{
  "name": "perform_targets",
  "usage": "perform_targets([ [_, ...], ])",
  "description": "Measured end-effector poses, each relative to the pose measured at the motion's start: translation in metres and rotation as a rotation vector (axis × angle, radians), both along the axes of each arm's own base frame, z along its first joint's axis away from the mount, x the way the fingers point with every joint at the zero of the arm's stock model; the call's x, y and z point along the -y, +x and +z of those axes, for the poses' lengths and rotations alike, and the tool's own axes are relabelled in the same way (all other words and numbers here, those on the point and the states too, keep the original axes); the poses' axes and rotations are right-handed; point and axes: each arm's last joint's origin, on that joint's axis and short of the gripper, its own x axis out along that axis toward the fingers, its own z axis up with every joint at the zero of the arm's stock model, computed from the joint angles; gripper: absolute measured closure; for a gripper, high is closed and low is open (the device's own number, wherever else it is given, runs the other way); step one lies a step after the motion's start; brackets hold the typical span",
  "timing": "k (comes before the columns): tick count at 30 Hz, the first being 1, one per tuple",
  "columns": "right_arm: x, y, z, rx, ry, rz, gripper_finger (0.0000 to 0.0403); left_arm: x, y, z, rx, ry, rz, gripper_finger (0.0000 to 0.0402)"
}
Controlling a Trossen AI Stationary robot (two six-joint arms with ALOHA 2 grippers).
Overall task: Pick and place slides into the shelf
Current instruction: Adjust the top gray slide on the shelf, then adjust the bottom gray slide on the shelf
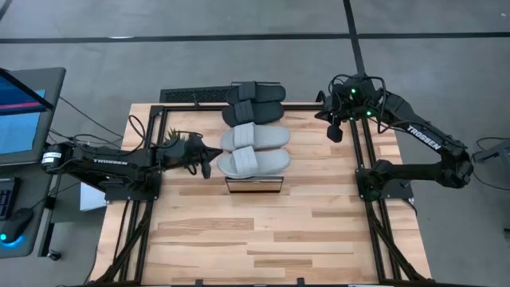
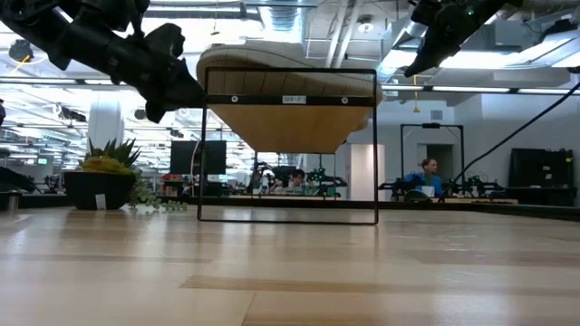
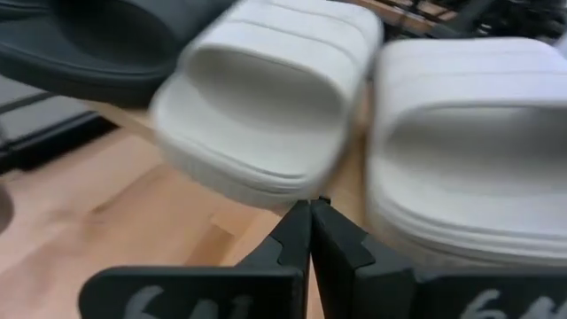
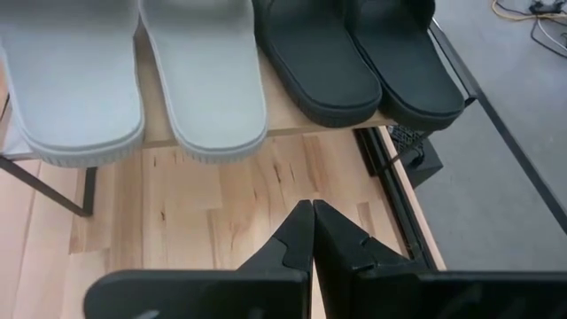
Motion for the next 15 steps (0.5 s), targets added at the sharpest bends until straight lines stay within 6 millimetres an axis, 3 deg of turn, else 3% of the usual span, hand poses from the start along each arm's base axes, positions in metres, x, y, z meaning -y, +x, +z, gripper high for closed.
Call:
perform_targets([
  [7,0.000,0.000,0.000,0.002,0.007,-0.006,0.0403,0.002,0.000,-0.001,-0.012,-0.022,-0.070,0.0401],
  [15,0.000,0.000,0.000,0.004,0.016,-0.014,0.0403,0.001,-0.012,-0.004,-0.113,0.012,0.017,0.0401],
])
